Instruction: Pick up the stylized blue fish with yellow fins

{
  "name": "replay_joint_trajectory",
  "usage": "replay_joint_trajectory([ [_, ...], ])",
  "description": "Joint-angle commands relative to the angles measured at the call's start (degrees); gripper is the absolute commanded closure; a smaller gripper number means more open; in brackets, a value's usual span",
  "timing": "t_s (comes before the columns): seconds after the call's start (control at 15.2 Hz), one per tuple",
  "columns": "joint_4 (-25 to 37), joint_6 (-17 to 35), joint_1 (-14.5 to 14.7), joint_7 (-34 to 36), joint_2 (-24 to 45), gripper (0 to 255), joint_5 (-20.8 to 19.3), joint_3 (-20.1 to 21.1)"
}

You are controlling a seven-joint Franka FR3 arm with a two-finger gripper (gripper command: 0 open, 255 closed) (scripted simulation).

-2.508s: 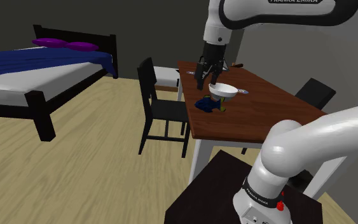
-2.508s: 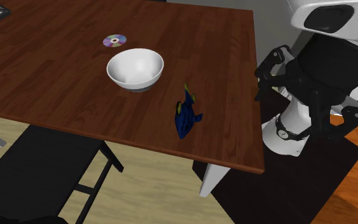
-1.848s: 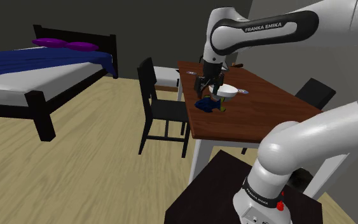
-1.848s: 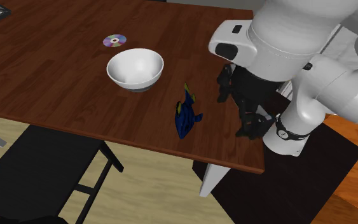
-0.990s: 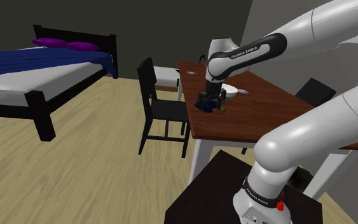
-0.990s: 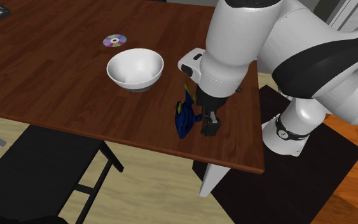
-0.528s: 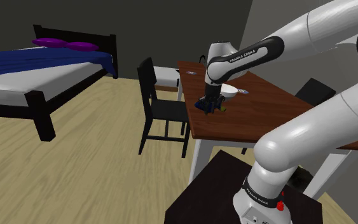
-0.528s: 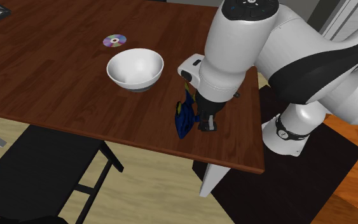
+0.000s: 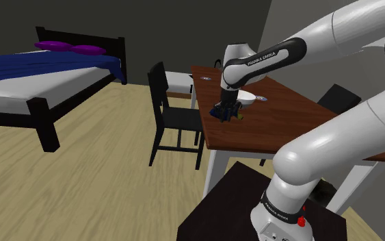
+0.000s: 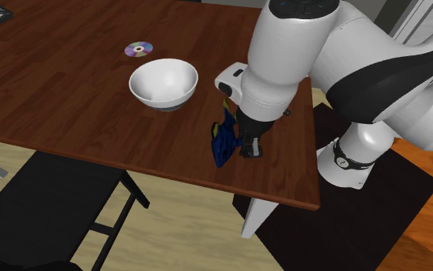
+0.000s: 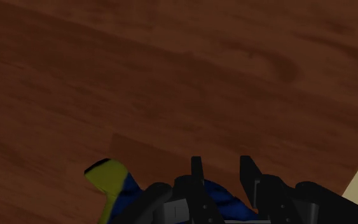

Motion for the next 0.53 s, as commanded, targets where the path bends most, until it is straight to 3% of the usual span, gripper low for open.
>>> replay_joint_trajectory([
  [0.0,1.02,-1.59,0.05,-0.29,-0.57,255,0.18,0.04],
  [0.46,5.12,-7.57,0.29,-1.12,-2.50,255,0.89,0.41],
])
